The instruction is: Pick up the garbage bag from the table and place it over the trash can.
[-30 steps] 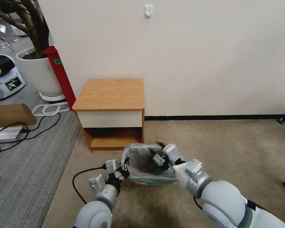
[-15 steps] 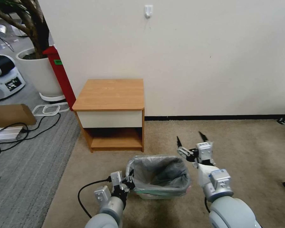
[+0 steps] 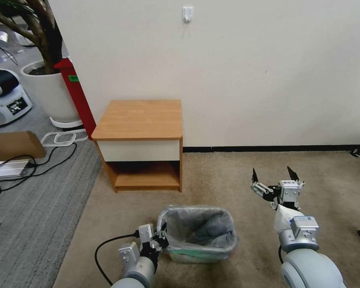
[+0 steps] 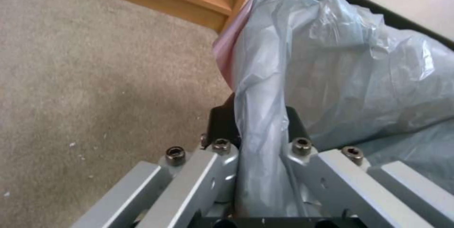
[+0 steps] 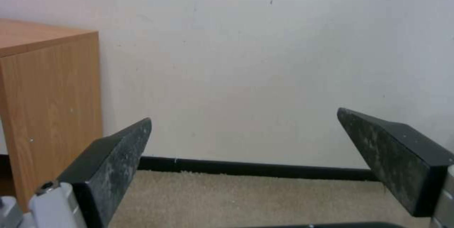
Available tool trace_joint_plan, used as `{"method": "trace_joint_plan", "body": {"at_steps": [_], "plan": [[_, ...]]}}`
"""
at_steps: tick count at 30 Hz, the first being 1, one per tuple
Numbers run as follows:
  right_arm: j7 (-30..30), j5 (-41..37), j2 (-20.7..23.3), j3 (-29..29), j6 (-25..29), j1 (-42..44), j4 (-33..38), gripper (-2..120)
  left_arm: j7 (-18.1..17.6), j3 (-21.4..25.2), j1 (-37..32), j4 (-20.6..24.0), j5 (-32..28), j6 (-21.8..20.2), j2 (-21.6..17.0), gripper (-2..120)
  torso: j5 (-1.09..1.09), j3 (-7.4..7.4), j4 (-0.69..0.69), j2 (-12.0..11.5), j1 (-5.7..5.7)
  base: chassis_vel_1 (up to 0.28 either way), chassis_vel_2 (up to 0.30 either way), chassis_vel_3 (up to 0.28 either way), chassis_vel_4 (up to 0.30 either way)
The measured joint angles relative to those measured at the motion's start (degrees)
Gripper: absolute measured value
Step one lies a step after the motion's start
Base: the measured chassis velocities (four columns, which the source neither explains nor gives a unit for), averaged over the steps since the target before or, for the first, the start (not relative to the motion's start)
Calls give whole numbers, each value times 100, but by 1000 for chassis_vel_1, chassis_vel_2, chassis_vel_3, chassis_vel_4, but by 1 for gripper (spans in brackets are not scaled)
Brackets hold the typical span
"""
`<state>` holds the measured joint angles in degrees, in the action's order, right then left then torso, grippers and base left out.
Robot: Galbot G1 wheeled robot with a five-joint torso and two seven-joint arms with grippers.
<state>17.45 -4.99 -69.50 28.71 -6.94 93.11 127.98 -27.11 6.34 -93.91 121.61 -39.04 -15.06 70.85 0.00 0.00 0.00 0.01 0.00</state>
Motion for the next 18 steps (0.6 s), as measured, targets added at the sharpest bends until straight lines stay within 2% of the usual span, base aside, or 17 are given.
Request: {"method": "trace_joint_plan", "body": {"at_steps": [2,5,7,10,11,16,17,18], "plan": [[-1,-2,-1,12,20,17,0,100,9,-5,-15,0,56,-1,6,15,0,0,0,0,0,0,0,0,0],[-7,-30,-6,58,67,61,6,100,72,9,-88,9,209,-4,7,29,0,0,0,0,0,0,0,0,0],[-8,-52,-4,73,80,69,9,100,92,18,-115,25,246,-5,2,33,-1,0,0,0,0,0,0,0,0],[-9,-111,-2,98,91,87,21,100,184,88,-190,50,429,2,-14,48,0,0,0,0,0,0,0,0,0],[-9,-111,-2,98,91,87,21,100,184,88,-190,50,429,2,-14,48,0,0,0,0,0,0,0,0,0],[-9,-186,2,158,124,174,48,100,288,218,-309,117,696,28,-91,71,0,0,0,0,0,0,0,0,0],[-9,-186,2,158,124,174,48,100,288,218,-309,117,696,28,-91,71,0,0,0,0,0,0,0,0,0],[-9,-201,3,167,134,190,51,100,300,255,-349,131,770,36,-101,75,0,0,0,0,0,0,0,0,0]]}}
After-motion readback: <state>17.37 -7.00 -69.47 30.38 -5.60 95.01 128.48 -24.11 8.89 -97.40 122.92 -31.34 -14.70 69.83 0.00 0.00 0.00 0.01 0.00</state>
